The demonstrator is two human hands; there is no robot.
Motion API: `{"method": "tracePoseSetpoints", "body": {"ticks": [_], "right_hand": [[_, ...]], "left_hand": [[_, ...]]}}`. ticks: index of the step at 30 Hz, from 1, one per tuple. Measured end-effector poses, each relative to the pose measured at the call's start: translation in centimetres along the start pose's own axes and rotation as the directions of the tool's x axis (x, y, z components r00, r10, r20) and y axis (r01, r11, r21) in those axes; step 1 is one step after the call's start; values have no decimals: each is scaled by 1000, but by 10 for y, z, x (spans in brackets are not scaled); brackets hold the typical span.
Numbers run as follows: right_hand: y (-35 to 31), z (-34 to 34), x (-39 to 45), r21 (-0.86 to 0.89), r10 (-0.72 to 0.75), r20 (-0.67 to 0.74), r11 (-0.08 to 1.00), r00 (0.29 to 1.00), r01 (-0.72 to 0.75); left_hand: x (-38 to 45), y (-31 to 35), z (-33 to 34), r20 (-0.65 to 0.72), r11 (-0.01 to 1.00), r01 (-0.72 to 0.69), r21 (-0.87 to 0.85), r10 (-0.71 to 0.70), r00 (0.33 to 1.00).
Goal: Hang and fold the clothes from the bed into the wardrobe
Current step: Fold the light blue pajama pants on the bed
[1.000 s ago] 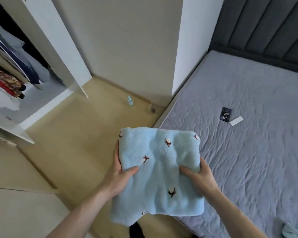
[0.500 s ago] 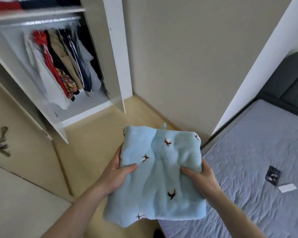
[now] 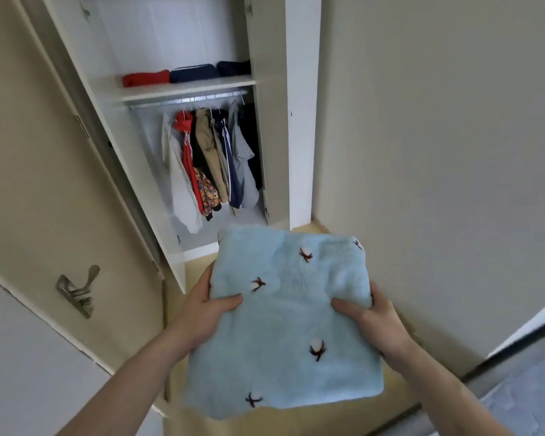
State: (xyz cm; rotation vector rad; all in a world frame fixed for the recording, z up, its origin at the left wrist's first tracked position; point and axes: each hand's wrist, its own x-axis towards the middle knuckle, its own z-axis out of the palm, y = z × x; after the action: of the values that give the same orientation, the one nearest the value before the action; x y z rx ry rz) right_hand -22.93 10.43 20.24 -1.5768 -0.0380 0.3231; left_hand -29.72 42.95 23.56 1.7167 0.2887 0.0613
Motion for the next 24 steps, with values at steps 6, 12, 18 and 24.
{"method": "tracePoseSetpoints", "body": {"ticks": [6, 12, 18, 24], "right_hand": [[-54, 38, 97, -35, -79, 100, 996, 992, 83], [-105, 92, 187, -8, -147, 179, 989, 973, 150], [-145, 160, 285, 22, -158, 176, 987, 972, 157], [-192, 221, 361, 16, -225, 149, 974, 963, 226]], "left_hand": [[64, 30, -45, -95, 998, -60, -26, 58, 994], [145, 57, -101, -127, 993, -113, 25, 115, 985], [239, 83, -172, -168, 986, -165, 11, 164, 972], [320, 119, -235, -172, 973, -230, 21, 230, 958]]}}
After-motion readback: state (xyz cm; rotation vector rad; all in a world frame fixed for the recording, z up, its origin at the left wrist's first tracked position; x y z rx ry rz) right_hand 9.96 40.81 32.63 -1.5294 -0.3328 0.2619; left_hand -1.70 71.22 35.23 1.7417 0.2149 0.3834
